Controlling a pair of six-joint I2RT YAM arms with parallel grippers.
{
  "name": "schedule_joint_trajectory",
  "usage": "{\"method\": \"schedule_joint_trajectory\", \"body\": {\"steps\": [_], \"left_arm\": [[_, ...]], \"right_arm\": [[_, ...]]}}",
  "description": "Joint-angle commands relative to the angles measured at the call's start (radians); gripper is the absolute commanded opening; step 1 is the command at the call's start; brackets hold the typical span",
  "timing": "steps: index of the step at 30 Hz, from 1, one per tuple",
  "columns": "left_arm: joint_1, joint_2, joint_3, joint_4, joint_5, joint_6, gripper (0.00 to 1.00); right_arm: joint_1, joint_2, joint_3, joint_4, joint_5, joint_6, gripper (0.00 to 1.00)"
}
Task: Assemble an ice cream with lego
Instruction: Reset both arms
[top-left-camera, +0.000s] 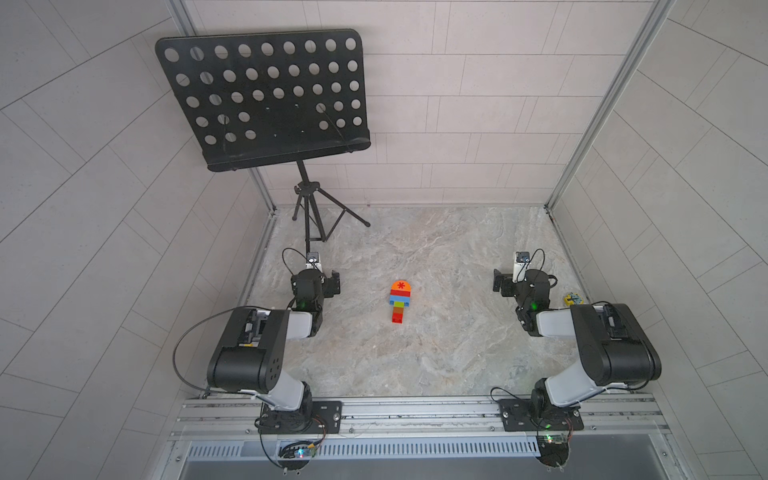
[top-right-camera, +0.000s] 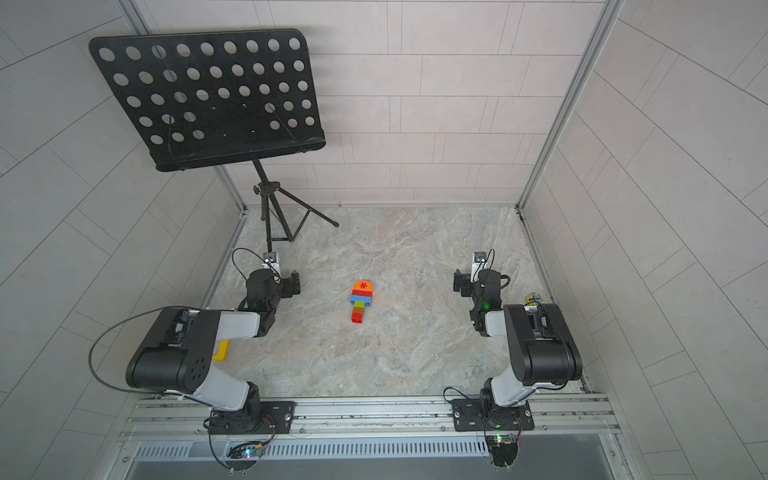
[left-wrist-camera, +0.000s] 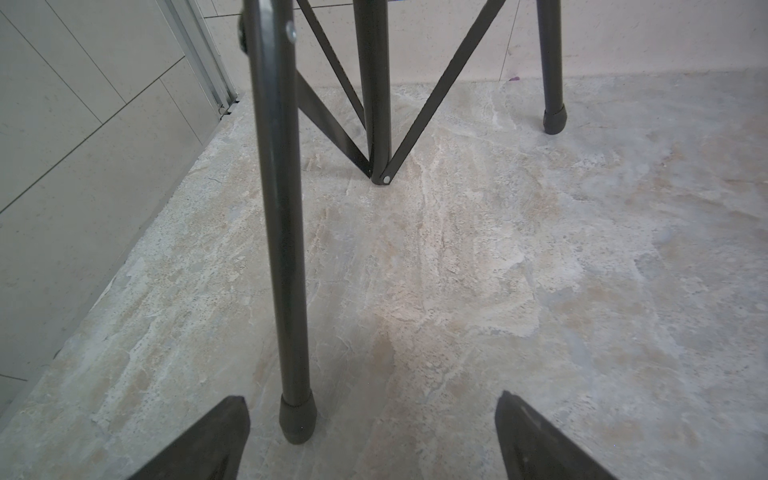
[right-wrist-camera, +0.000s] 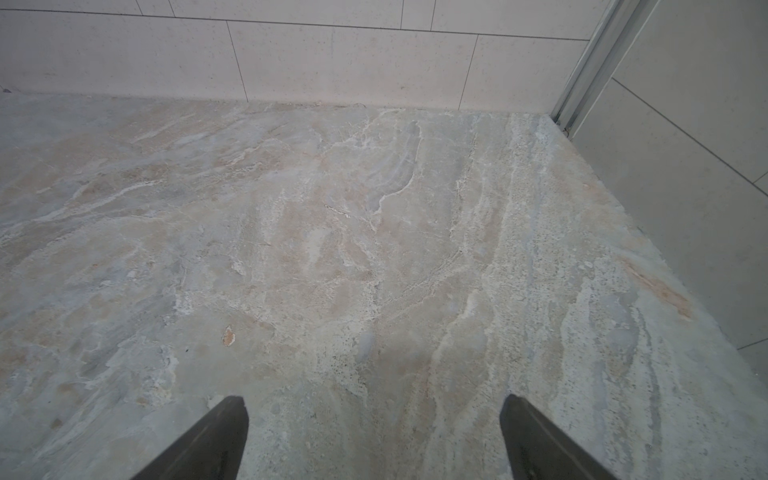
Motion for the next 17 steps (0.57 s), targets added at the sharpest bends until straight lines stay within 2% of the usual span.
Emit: {"method": "schedule_joint_trajectory", "body": {"steps": [1,17], "left_arm": [[0.005,-0.015,0.019,-0.001,0.005,0.01,1.0],[0.022,-0.014,0.027,-0.015,0.027,-0.003,1.0]], "right_arm": [[0.004,-0.017,0.006,-0.013,-0.001,0.009,1.0],[0.004,-0.018,0.007,-0.013,-0.001,0.009,1.0]]}}
